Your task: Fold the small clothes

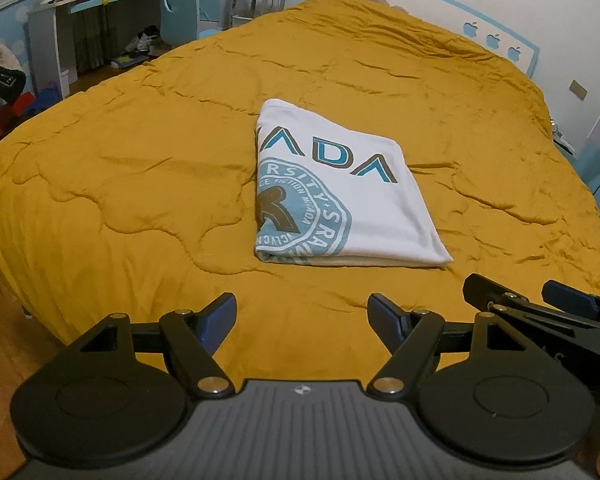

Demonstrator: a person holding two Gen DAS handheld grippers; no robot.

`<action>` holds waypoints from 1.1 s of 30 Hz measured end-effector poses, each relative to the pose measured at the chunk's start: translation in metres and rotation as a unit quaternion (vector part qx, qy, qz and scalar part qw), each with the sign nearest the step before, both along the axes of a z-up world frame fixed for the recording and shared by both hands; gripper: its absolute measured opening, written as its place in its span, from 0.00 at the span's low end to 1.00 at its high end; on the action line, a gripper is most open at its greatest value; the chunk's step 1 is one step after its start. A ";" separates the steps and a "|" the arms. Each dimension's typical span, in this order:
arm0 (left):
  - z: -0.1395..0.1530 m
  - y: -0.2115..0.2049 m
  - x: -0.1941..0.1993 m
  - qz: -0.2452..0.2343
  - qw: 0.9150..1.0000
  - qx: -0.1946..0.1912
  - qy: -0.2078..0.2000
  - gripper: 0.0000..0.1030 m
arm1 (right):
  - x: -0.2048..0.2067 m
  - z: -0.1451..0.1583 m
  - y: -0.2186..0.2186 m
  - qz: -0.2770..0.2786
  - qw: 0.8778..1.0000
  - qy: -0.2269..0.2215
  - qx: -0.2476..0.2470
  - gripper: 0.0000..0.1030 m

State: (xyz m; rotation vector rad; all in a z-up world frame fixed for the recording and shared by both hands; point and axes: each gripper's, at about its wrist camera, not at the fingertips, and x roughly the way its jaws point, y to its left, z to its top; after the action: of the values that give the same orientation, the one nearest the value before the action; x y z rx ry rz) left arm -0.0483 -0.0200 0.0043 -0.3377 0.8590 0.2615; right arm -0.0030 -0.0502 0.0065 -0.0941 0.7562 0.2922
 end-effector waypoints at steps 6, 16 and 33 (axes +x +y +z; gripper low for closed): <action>-0.001 -0.001 0.000 0.005 1.000 0.005 0.004 0.85 | 0.000 -0.001 0.002 0.000 1.000 0.002 -0.003 0.80; -0.001 -0.002 -0.001 0.005 1.000 0.007 0.001 0.85 | -0.001 -0.001 0.003 -0.005 1.000 0.002 -0.006 0.80; -0.002 -0.007 0.000 -0.001 1.000 0.027 0.009 0.85 | -0.001 -0.003 0.002 -0.014 1.000 0.006 -0.006 0.80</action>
State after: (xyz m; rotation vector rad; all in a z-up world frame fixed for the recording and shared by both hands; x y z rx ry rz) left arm -0.0484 -0.0273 0.0018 -0.2851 0.8678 0.2852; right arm -0.0037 -0.0487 0.0030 -0.0939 0.7717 0.2625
